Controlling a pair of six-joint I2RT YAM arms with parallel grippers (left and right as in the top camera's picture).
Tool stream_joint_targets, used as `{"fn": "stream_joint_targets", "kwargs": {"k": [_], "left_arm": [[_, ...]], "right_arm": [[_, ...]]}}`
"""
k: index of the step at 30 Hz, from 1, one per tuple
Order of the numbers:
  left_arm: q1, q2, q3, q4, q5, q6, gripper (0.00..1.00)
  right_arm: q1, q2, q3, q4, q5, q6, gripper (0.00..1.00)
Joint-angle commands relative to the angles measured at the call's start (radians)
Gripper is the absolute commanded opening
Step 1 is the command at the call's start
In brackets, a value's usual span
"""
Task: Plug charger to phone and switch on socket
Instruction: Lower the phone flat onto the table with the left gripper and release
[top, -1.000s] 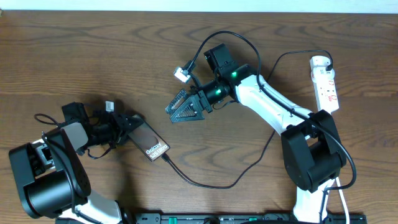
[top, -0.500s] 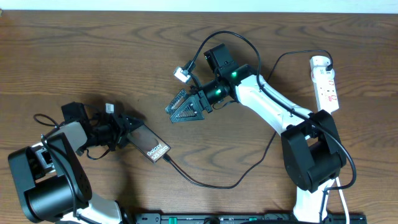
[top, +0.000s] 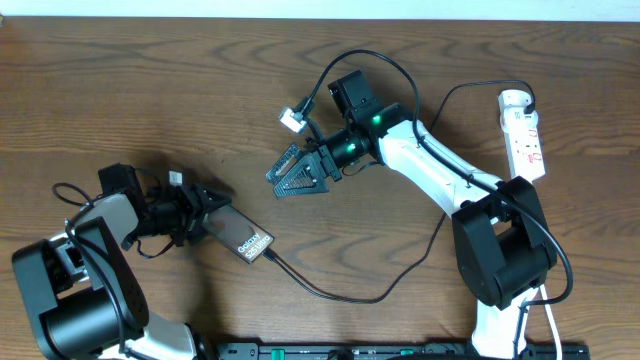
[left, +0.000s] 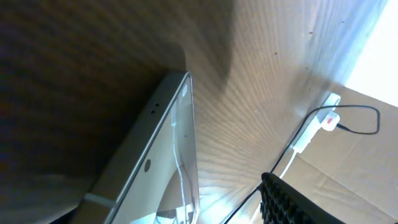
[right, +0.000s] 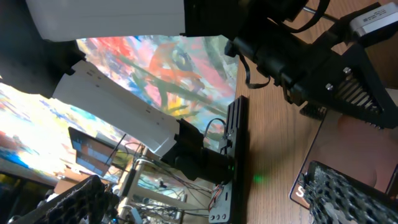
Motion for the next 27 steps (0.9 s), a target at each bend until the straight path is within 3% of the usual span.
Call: {"fn": "stream_joint_targets", "kwargs": {"k": [1,27], "left_arm": [[0.005,0.07,-0.063,-0.036,-0.402,-0.014,0.66],[0.005,0.07,-0.063,-0.176,-0.515,-0.051,0.66]], "right_arm": [[-0.002,-0.011,0.016,-0.002,-0.014,-0.005,0.99],[0.012,-0.011,0.016,-0.004,-0.014,-0.005,0.99]]}}
